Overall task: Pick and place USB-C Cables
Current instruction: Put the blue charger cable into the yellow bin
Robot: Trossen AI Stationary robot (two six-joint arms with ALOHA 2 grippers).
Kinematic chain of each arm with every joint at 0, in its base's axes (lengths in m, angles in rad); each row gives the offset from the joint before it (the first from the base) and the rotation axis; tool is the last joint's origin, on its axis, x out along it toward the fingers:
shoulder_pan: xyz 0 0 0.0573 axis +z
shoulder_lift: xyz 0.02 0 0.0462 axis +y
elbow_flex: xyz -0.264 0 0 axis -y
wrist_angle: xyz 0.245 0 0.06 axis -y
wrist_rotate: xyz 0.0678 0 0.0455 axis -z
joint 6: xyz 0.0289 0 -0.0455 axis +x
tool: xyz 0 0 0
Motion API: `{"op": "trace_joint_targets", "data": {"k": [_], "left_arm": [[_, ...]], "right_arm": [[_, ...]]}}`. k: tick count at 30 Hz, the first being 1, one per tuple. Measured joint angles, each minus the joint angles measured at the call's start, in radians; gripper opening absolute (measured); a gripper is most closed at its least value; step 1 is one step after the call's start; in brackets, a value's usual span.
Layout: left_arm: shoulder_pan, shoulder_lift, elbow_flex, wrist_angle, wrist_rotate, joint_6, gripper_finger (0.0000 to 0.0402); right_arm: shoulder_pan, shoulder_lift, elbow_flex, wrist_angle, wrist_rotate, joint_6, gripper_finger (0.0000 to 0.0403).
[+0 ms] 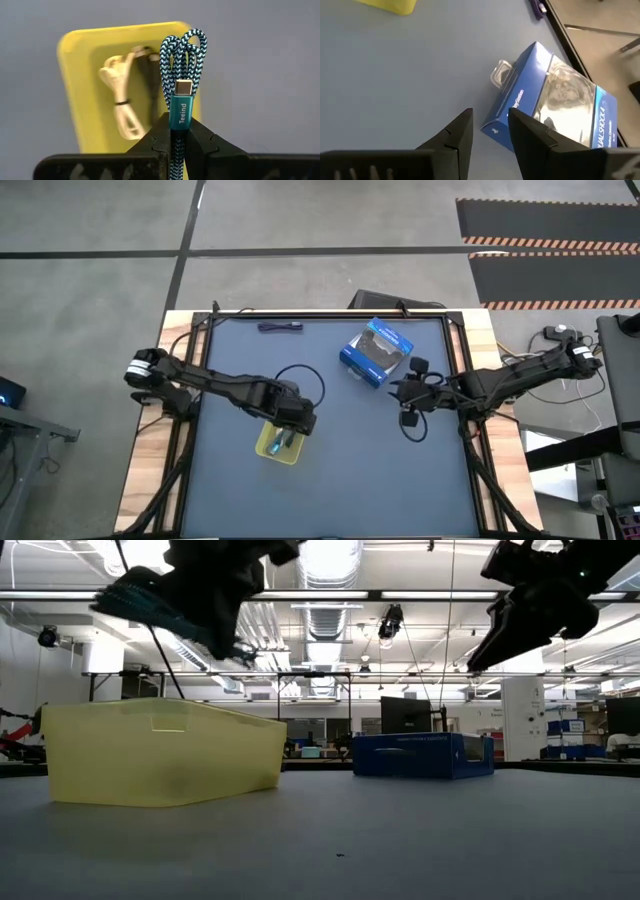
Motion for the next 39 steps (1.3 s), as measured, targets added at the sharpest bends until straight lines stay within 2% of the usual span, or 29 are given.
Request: {"op": "trace_joint_targets", "data": {"k": [3, 10, 23, 39], "left_arm": [[0.0, 0.041, 0.027, -0.08, 0.0, -0.016, 0.001], [0.0, 0.103, 0.076, -0.071, -0.001, -0.024, 0.001], [0.006, 0.117, 0.034, -0.076, -0.072, -0.052, 0.0012], [0.006, 0.182, 0.03, -0.044, -0.078, -0.051, 0.0013]], "right_arm": [[0.0, -0.018, 0.0, 0.0, 0.0, 0.0, 0.0106], [0.0, -0.046, -0.02, -0.001, 0.0, -0.009, 0.0092], [0.0, -0.063, -0.045, -0.001, 0.018, -0.02, 0.0073], [0.0, -0.065, -0.046, -0.001, 0.018, -0.019, 0.0068]]}}
